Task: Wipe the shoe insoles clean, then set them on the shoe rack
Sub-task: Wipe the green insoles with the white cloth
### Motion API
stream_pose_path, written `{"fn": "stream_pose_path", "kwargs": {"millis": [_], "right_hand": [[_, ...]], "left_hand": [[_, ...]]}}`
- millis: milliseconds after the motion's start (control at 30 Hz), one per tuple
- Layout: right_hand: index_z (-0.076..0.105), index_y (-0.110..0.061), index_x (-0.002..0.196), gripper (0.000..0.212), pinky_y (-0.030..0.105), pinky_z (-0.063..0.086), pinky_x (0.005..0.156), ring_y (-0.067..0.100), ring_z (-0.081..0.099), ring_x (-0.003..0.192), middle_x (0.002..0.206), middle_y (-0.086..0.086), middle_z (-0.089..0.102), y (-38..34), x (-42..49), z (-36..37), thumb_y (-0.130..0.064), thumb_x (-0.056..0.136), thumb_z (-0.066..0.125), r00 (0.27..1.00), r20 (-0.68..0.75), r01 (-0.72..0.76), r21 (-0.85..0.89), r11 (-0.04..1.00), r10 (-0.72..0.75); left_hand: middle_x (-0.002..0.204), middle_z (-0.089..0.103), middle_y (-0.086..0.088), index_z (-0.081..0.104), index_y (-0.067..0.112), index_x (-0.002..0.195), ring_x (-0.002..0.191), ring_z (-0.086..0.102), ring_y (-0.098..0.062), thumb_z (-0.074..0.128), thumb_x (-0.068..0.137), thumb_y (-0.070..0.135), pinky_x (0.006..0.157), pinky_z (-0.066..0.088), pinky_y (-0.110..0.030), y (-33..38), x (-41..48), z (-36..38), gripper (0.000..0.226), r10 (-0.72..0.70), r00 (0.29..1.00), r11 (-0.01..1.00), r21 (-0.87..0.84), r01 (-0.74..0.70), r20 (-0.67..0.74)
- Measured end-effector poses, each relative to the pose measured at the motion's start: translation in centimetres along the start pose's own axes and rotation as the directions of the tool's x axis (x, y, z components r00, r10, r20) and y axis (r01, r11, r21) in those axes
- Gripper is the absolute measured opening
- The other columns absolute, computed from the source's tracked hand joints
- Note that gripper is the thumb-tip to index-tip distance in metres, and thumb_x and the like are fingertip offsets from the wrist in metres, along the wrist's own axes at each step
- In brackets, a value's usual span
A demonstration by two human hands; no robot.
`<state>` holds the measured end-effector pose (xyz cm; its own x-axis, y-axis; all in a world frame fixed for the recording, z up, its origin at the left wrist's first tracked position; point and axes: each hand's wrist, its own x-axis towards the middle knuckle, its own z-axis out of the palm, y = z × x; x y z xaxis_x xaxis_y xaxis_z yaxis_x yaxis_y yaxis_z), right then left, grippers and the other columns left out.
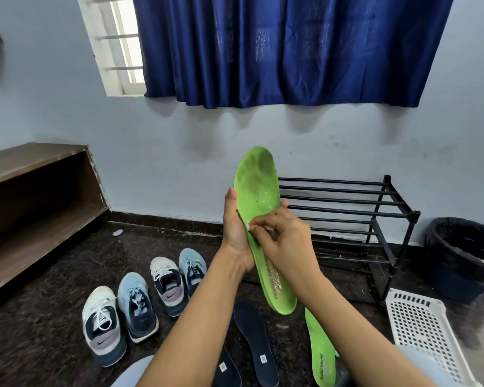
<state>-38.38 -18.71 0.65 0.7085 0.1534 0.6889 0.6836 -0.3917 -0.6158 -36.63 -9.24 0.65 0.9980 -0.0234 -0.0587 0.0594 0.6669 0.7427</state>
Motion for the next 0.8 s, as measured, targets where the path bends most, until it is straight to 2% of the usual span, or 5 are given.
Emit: {"fn": "stream_pose_path", "kwargs": {"millis": [167,300,433,700,800], "right_hand": [[0.075,-0.014,0.080,0.008,0.014,0.041,0.067,0.012,0.058,0.069,0.075,0.000,0.061,0.6,1.3,-0.4,-0.014,0.075,0.069,0.998,-0.058,-0.022,-0.027,0.999,0.020],[0.075,-0.015,0.079,0.010,0.004,0.036,0.071,-0.004,0.053,0.073,0.072,-0.016,0.052,0.3,0.0,-0.4,-0.014,0.074,0.067,1.000,-0.006,0.012,0.044,0.999,-0.011],[0.075,-0.016,0.078,0.007,0.005,0.037,0.072,0.005,0.054,0.069,0.071,-0.009,0.055,-0.1,-0.7,-0.3,-0.014,0.074,0.070,0.997,0.038,0.067,0.080,0.995,-0.070],[0.075,-0.015,0.080,0.010,0.010,0.040,0.065,0.009,0.057,0.071,0.073,0.000,0.061,0.2,1.5,-0.1,-0.014,0.075,0.067,0.996,-0.083,0.027,0.049,0.998,-0.023],[0.075,-0.016,0.080,0.010,0.016,0.041,0.067,0.006,0.056,0.071,0.073,-0.003,0.060,0.5,1.1,-0.2,-0.015,0.075,0.066,0.999,-0.035,0.028,0.050,0.998,-0.027]], "left_hand": [[0.067,0.065,-0.011,0.074,0.008,0.071,0.060,0.066,-0.019,0.033,0.093,0.064,0.058,0.055,-0.024,-1.4,0.1,0.5,0.073,-0.013,1.000,0.999,0.044,0.014,-0.014],[0.116,0.062,-0.030,0.070,-0.003,0.108,0.101,0.064,-0.035,0.036,0.087,0.072,0.089,0.053,-0.040,0.0,-0.1,0.4,0.085,-0.062,0.998,0.998,0.004,0.062,-0.003],[0.104,0.063,-0.025,0.065,-0.003,0.112,0.091,0.064,-0.034,0.041,0.082,0.071,0.088,0.052,-0.040,1.0,0.0,0.3,0.083,-0.070,0.997,0.997,-0.040,0.071,0.029],[0.056,0.063,-0.007,0.065,0.009,0.053,0.054,0.066,-0.017,0.036,0.091,0.063,0.054,0.054,-0.020,-1.0,0.4,0.6,0.073,-0.087,0.996,0.996,0.025,0.087,-0.003],[0.082,0.070,-0.018,0.071,-0.003,0.074,0.074,0.070,-0.022,0.038,0.087,0.070,0.067,0.057,-0.024,-0.7,0.4,0.3,0.081,-0.107,0.994,0.994,0.016,0.108,-0.019]]}}
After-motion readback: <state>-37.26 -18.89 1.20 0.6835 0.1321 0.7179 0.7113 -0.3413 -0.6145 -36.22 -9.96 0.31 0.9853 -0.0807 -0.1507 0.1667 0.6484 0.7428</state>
